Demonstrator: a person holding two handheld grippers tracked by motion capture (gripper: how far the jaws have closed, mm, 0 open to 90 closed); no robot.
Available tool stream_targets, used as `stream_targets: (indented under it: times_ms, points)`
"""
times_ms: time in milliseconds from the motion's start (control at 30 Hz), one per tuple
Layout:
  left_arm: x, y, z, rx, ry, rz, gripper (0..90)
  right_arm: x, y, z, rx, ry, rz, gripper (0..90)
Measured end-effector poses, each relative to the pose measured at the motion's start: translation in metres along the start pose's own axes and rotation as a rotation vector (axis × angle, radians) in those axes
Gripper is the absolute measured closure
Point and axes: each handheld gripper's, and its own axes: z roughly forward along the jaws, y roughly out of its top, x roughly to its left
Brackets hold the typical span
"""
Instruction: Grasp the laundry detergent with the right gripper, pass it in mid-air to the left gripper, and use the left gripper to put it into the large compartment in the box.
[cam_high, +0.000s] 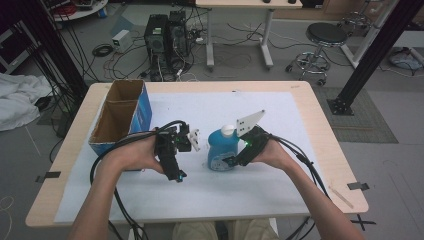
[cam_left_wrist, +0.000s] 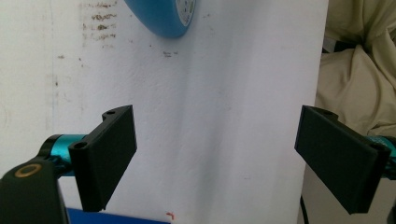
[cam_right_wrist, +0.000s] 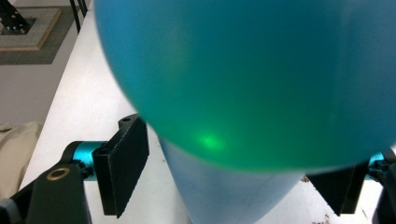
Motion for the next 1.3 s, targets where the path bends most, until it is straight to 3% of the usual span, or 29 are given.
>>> stream_targets:
  times_ms: [1300]
  points:
    - [-0.0025,-0.0044,-0.0005,-0.004,0.006,-0.002,12.8,-0.0037,-0.0035,0.0074,-0.026,0.033,0.018,41.4]
